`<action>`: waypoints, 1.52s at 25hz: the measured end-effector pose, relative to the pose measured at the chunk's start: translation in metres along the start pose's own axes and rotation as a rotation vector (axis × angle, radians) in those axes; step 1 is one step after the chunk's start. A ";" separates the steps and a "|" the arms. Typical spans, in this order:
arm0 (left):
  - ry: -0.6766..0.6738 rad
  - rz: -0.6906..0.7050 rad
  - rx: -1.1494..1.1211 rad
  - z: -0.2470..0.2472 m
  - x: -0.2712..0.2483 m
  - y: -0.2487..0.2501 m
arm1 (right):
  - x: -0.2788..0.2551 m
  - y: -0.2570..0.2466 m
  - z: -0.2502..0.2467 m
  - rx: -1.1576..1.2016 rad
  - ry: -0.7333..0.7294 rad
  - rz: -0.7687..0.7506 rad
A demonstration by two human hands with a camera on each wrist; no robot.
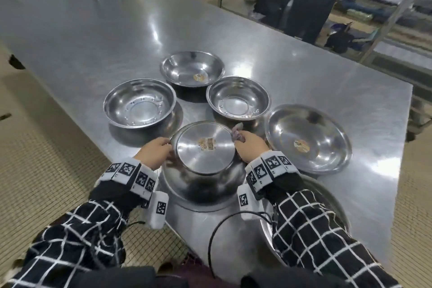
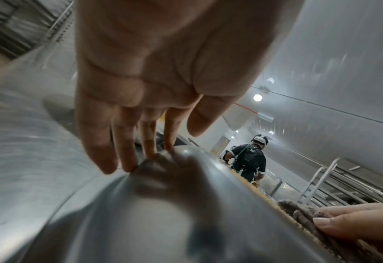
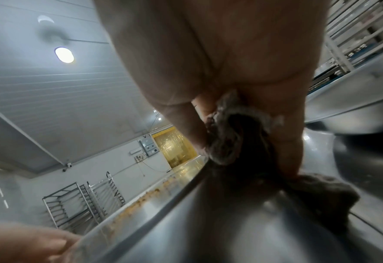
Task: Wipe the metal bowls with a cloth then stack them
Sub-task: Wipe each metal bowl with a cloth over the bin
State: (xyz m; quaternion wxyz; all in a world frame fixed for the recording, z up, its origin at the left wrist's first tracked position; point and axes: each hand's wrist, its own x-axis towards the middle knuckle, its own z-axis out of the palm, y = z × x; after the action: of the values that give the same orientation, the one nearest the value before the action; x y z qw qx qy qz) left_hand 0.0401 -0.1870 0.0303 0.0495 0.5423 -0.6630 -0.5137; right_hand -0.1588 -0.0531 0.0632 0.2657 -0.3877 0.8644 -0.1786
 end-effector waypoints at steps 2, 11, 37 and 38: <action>0.020 0.053 -0.041 -0.006 0.002 -0.018 | -0.002 -0.009 0.004 -0.026 -0.081 -0.006; -0.137 -0.022 -0.040 -0.047 -0.006 -0.079 | -0.055 -0.029 0.060 0.312 0.087 0.094; -0.266 0.309 -0.423 -0.062 -0.035 -0.054 | -0.192 -0.019 0.113 0.856 0.844 0.431; -0.318 0.312 -0.442 -0.051 -0.045 -0.041 | -0.206 -0.010 0.100 0.803 0.856 0.437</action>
State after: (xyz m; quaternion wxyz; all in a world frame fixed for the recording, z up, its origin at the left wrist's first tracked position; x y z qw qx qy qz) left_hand 0.1175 -0.1794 0.0459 0.1402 0.3229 -0.6098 -0.7101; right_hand 0.0223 0.0880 0.0550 0.0512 0.0340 0.8190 -0.5705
